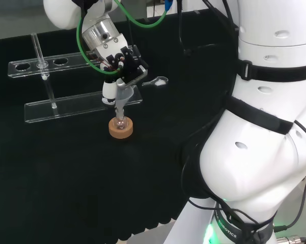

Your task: Place the funnel on the round-bottom flask.

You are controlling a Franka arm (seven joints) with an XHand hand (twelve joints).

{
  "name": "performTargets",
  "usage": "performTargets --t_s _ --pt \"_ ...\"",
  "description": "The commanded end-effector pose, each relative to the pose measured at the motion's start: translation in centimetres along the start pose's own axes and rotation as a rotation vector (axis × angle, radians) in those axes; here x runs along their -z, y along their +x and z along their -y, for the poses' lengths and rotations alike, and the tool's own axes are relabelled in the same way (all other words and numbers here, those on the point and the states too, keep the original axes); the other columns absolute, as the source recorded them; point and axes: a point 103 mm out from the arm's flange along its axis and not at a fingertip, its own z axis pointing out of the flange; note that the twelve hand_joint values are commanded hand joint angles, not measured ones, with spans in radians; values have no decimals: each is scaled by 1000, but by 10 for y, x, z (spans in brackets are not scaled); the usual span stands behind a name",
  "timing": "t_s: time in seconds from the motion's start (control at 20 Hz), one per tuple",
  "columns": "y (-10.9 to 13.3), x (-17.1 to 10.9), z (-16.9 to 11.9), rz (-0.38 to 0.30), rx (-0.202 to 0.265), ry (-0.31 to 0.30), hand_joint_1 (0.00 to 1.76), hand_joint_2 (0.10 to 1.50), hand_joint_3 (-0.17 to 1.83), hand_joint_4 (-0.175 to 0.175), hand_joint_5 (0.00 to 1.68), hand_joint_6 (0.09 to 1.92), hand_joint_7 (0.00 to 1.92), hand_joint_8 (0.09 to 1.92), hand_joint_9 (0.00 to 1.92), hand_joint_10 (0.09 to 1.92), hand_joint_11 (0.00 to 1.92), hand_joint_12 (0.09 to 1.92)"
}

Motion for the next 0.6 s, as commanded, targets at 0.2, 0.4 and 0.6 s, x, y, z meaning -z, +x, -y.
performTargets --t_s 0.2,0.4,0.6 --pt "0 -2 -1 7 0 8 775 732 548 -30 582 651 492 702 771 514 650 1284" --pt "1 -4 -3 3 5 13 774 731 547 -35 554 641 486 703 765 515 648 1284" --pt "-1 -11 -8 -11 10 20 773 730 546 -39 535 636 476 704 757 517 647 1284"
